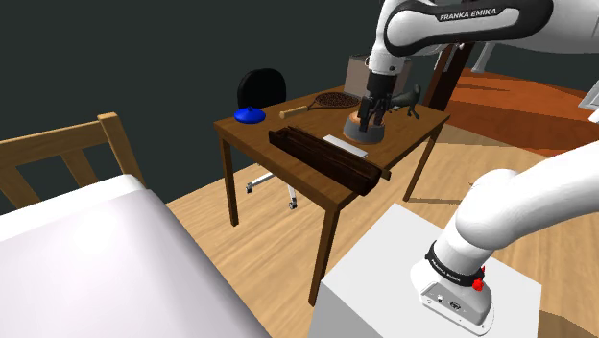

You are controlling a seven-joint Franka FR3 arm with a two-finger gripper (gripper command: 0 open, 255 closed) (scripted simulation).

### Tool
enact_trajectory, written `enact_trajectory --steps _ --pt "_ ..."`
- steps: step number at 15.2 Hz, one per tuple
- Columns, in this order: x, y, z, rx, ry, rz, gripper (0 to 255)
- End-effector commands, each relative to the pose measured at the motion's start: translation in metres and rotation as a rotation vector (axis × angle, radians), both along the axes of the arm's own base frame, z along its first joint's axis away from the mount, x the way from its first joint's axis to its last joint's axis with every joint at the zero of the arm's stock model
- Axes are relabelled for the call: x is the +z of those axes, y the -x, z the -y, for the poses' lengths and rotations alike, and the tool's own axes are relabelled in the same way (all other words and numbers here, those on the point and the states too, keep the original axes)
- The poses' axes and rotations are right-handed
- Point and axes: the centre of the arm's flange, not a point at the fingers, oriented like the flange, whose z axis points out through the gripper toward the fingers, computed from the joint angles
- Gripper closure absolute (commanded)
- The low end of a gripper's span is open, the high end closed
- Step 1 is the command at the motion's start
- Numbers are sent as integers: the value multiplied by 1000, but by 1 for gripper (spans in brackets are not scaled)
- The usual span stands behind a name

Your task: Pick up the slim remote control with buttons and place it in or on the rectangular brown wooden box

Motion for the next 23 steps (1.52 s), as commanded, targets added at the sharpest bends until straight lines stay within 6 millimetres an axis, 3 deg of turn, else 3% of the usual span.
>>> enact_trajectory --steps 1,19,23 --pt "-15 -16 13 -3 7 4 0" --pt "-152 -153 138 -28 65 26 0" --pt "-172 -158 142 -29 67 27 0"
